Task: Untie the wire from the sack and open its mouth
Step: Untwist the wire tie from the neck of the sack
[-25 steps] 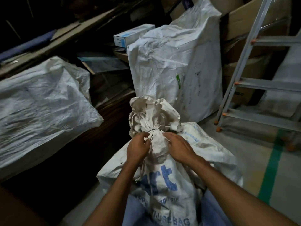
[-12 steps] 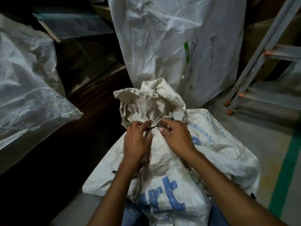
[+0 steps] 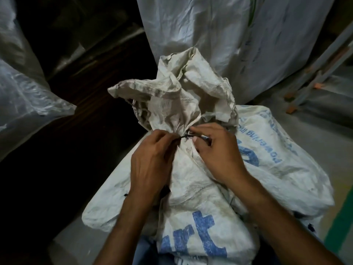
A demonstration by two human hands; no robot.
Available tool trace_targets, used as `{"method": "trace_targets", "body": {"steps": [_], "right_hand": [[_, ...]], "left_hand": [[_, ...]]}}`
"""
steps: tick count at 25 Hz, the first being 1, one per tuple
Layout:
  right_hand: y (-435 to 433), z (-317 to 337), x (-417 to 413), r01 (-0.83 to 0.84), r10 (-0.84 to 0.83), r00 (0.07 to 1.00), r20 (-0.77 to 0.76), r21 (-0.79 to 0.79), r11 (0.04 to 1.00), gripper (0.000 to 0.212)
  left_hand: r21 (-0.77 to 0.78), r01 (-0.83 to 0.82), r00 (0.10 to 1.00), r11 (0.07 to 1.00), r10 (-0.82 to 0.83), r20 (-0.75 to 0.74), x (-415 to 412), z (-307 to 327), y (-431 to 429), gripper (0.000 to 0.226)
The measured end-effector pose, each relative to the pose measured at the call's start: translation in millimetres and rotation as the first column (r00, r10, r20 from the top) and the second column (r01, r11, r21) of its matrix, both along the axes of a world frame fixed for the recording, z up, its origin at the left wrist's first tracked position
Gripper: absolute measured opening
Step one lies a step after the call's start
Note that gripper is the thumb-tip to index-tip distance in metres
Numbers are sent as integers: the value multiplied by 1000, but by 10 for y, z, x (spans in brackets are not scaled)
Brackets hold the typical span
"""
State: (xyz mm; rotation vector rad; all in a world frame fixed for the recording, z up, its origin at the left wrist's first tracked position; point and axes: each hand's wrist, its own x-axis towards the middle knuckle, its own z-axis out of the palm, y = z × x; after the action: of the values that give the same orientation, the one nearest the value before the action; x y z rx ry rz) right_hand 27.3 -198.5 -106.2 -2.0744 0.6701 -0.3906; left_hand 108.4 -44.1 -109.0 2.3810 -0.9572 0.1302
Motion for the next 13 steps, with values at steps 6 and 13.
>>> {"method": "trace_targets", "body": {"steps": [6, 13], "right_hand": [[-12, -19, 60, -98, 85, 993, -80, -174, 980, 29], [-14, -104, 35, -117, 93, 991, -95, -282, 952, 29]], "left_hand": [[-88, -30, 992, 996, 20, -123, 145, -61, 11, 19], [-95, -62, 995, 994, 54, -87, 61, -156, -18, 11]]}}
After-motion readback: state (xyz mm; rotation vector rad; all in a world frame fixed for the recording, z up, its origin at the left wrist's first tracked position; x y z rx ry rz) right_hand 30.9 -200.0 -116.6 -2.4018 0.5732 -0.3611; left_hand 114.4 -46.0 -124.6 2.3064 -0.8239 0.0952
